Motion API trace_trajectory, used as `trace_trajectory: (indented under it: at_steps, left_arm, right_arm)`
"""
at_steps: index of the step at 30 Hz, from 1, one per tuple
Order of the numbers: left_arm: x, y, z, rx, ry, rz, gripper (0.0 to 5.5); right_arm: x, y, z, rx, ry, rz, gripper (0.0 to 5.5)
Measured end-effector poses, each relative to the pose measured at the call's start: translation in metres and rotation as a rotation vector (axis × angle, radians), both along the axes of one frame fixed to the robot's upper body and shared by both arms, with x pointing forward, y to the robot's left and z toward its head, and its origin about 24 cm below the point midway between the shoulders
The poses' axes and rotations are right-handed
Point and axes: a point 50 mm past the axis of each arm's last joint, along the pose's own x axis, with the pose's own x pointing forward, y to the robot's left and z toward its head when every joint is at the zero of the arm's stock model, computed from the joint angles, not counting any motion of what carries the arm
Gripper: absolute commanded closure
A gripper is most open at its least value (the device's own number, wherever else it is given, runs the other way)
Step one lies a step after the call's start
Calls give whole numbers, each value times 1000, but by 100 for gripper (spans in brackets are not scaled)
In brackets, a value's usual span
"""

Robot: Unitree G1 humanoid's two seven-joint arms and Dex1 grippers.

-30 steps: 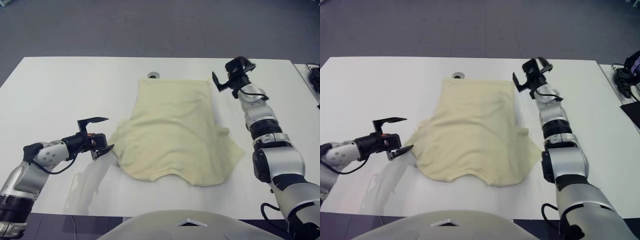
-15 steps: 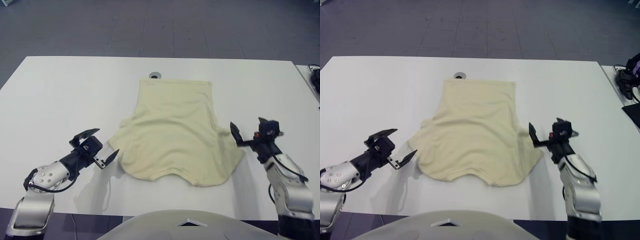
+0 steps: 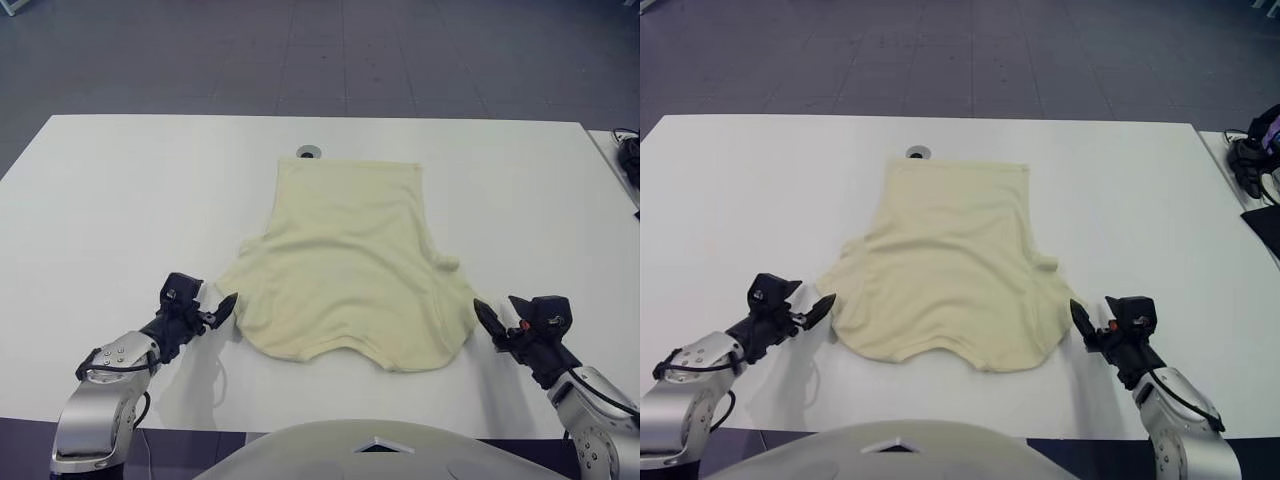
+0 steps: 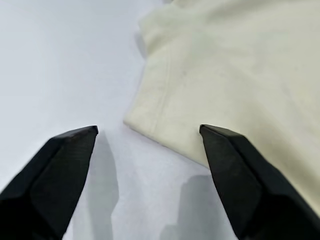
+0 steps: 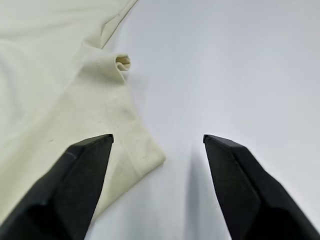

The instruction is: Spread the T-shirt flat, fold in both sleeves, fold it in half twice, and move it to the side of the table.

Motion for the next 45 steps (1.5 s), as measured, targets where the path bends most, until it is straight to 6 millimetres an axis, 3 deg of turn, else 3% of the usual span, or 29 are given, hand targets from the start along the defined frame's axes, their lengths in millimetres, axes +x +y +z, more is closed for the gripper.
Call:
trace_trajectory:
  at_steps: [11, 18, 20, 28, 33, 40, 45]
  left_arm:
    - [6, 0, -4, -30, -3, 10, 400]
    - [12, -7, -6, -142, -10, 0, 528]
    - [12, -9, -6, -162, -12, 1, 545]
    - [15, -18, 6, -167, -84, -77, 545]
    - [14, -45, 19, -170, -139, -207, 545]
    - [12, -71, 23, 118, -171, -541, 545]
    - [10, -79, 12, 162, -147, -641, 458]
  right_arm:
    - [-6, 3, -4, 103, 65, -10, 431]
    - [-10, 6, -5, 143, 71, -1, 550]
    - [-9, 8, -4, 153, 65, 10, 550]
    - [-5, 14, 5, 181, 27, 42, 550]
    - [2, 25, 12, 212, 6, 97, 550]
    - [11, 47, 28, 272, -33, 207, 550]
    - [19, 63, 33, 269, -13, 292, 550]
